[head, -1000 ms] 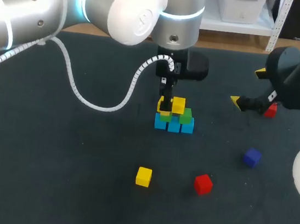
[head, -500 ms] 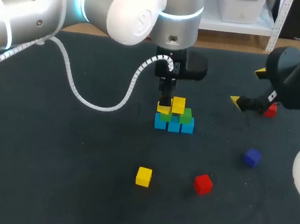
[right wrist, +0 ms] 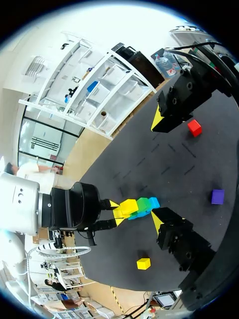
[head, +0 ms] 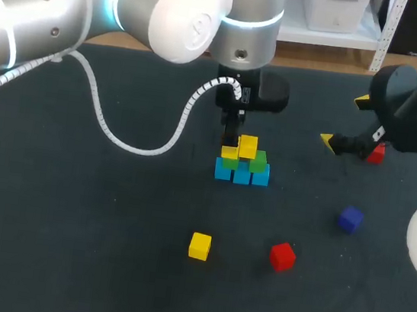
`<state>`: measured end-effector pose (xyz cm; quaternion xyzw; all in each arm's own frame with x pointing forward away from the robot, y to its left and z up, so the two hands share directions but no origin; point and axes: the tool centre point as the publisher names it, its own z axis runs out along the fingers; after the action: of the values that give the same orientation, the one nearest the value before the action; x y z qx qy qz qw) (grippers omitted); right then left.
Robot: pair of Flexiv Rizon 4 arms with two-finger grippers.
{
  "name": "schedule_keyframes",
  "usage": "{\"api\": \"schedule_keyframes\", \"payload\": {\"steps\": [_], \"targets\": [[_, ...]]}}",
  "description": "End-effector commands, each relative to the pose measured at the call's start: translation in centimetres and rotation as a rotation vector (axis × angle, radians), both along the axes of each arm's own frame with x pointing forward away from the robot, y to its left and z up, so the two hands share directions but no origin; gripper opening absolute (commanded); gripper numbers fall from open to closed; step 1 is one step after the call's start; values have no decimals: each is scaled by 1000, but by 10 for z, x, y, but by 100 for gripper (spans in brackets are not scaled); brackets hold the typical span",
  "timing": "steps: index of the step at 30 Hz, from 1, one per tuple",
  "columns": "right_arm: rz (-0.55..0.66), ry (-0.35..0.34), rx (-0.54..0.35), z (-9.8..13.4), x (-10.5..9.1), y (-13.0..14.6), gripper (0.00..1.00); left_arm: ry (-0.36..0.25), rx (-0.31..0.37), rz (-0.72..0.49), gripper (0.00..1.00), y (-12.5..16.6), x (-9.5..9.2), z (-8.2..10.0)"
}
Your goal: Place the blue cubes, place green cubes on the blue cubes, place the yellow cubes on the green cubes, then place the red cubes on the yellow cubes, and place purple cube on the red cubes.
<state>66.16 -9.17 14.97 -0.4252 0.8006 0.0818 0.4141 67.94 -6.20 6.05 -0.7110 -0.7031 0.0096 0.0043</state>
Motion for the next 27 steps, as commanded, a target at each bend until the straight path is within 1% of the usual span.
{"api": "schedule_keyframes", "payload": {"steps": [1, 9, 14, 15, 16, 22, 27], "targets": [[-5, -2, -5, 0, -1, 1, 100, -2, -1, 0, 23, 1, 0, 0], [-5, -2, -5, 0, -1, 1, 100, 2, 2, 3, 25, 0, 0, -1], [-5, -2, -5, 0, -1, 1, 100, 1, 2, -1, 34, 0, 0, -1], [-5, -2, -5, 0, -1, 1, 100, 1, 2, -1, 40, 0, 0, -1], [-5, -2, -5, 0, -1, 1, 100, 1, 2, -2, 42, 0, 0, -1], [-5, -2, -5, 0, -1, 1, 100, 0, 2, -3, 49, -1, 0, -1], [-5, -2, -5, 0, -1, 1, 100, 2, 2, -4, 49, -1, 0, -1]]}}
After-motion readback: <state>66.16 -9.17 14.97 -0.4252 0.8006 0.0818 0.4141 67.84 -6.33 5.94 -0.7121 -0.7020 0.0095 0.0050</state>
